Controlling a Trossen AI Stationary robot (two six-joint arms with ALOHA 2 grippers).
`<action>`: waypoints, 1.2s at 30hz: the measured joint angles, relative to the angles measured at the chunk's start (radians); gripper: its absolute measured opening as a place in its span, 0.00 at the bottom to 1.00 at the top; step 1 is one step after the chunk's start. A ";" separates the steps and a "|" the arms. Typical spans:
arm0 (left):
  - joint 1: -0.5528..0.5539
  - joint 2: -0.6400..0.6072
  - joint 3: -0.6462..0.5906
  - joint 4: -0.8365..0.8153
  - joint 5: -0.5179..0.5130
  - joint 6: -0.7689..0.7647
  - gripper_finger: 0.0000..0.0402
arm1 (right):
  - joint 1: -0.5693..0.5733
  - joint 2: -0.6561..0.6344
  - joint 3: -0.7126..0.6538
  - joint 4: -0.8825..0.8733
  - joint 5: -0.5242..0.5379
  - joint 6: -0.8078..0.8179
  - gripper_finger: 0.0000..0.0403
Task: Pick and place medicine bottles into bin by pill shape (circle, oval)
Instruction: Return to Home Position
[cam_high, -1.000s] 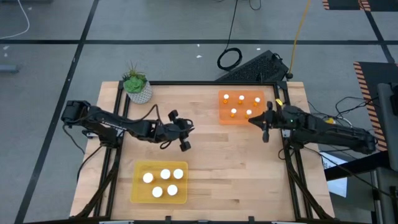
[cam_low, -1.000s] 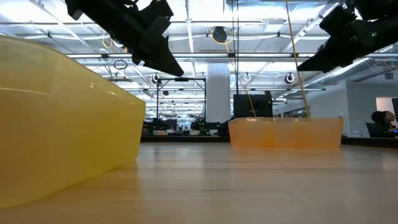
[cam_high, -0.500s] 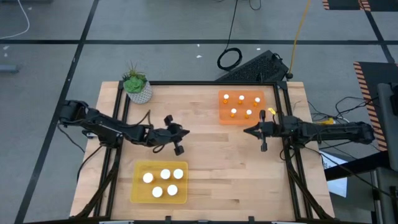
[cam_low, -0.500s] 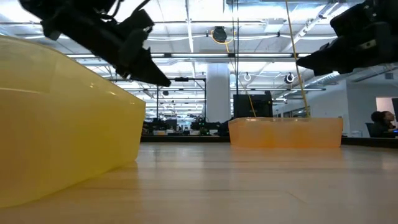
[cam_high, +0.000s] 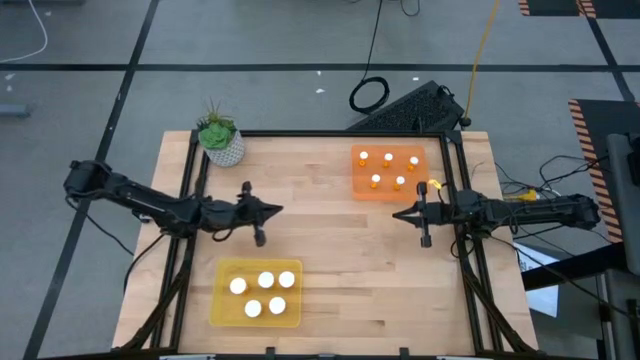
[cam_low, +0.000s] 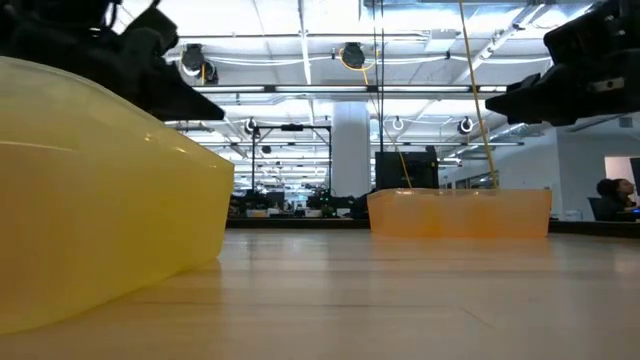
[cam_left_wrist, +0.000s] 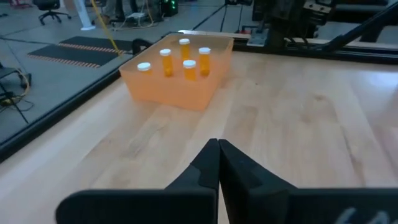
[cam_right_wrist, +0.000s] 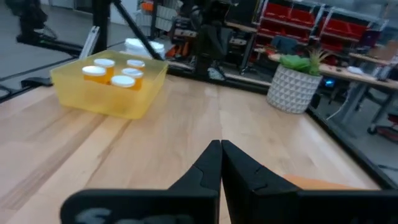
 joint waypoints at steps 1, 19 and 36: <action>-0.008 -0.024 -0.016 0.000 0.001 -0.001 0.01 | 0.000 -0.008 0.000 -0.010 -0.013 -0.003 0.00; -0.069 -0.366 -0.277 0.128 0.074 0.107 0.02 | 0.001 -0.056 -0.003 -0.076 -0.020 -0.046 0.00; -0.030 -0.458 -0.298 0.101 0.152 0.165 0.02 | 0.001 -0.274 -0.005 -0.163 -0.011 -0.125 0.00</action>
